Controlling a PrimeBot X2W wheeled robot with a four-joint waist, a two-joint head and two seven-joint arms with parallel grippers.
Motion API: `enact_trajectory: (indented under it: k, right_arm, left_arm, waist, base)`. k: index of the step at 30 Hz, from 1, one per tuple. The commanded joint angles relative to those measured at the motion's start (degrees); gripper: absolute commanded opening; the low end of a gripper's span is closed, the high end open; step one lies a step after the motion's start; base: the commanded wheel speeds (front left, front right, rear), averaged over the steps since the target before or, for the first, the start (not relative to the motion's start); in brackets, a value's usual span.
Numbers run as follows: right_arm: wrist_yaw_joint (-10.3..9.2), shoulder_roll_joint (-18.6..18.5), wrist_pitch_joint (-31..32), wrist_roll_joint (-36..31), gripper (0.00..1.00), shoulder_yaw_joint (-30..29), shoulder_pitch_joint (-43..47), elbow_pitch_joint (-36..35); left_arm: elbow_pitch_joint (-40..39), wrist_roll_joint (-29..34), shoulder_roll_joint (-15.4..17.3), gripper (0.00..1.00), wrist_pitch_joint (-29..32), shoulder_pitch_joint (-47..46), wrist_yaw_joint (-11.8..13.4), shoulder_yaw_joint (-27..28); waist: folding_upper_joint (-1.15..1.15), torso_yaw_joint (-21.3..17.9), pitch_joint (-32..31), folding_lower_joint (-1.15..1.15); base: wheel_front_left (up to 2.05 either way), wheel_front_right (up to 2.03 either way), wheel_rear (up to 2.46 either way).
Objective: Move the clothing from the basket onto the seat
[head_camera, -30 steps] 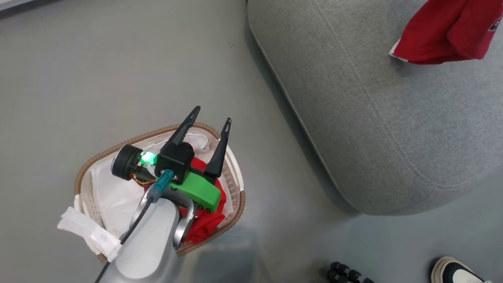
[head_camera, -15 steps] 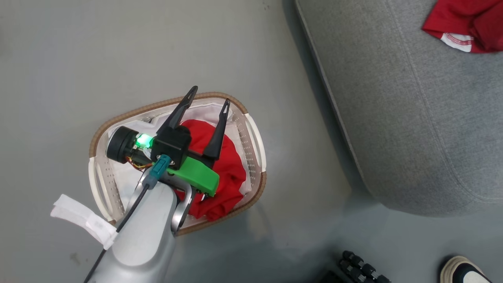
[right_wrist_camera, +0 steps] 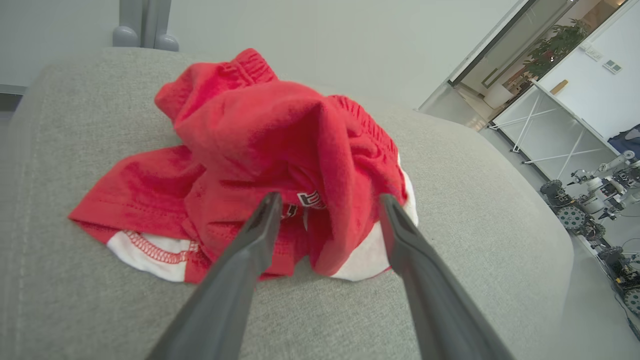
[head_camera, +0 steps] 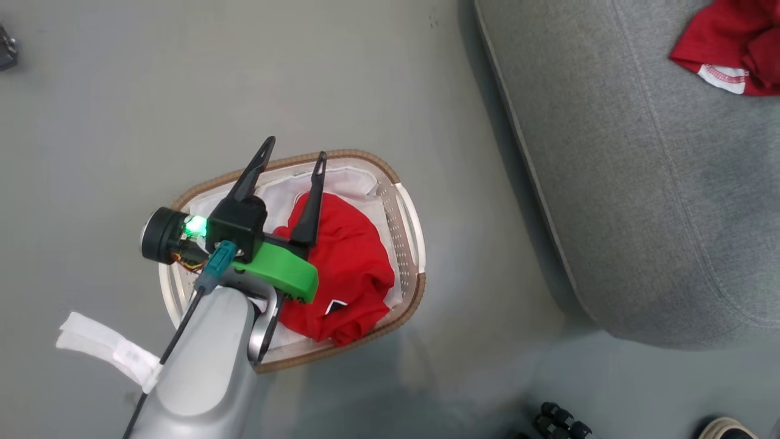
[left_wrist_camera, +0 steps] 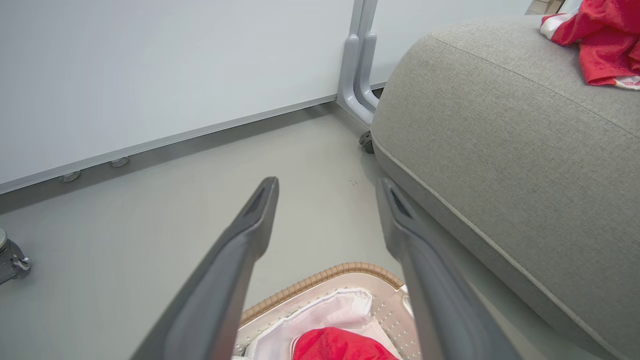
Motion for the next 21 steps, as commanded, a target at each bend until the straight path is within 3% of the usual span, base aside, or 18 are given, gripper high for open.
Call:
enact_trajectory:
  k: [1, 12, 21]
  right_arm:
    - [-0.08, 0.7, -0.3, 1.0, 1.00, 0.1, 2.0, -1.1]
    - [-0.08, 3.8, -0.3, 8.8, 1.00, 6.8, 12.2, -7.9]
    - [-0.08, 6.5, -0.3, 13.4, 1.00, 15.6, 13.9, -11.2]
  left_arm:
    - [-0.2, -0.2, 0.3, 1.00, 0.0, 0.9, 0.4, 0.7]
    - [-1.8, 0.4, -0.3, 1.00, 0.0, 6.1, 1.5, 5.4]
    - [-3.1, 0.5, -0.9, 1.00, 0.1, 9.5, 2.2, 9.5]
  waist:
    - [0.00, -0.2, -1.9, 0.00]
    - [0.00, 1.9, -8.4, 0.00]
    - [0.00, 6.0, -11.1, 0.00]
  base:
    - [0.00, 0.00, 0.00]
    - [0.00, 0.00, 0.00]
    - [0.00, 0.00, 0.00]
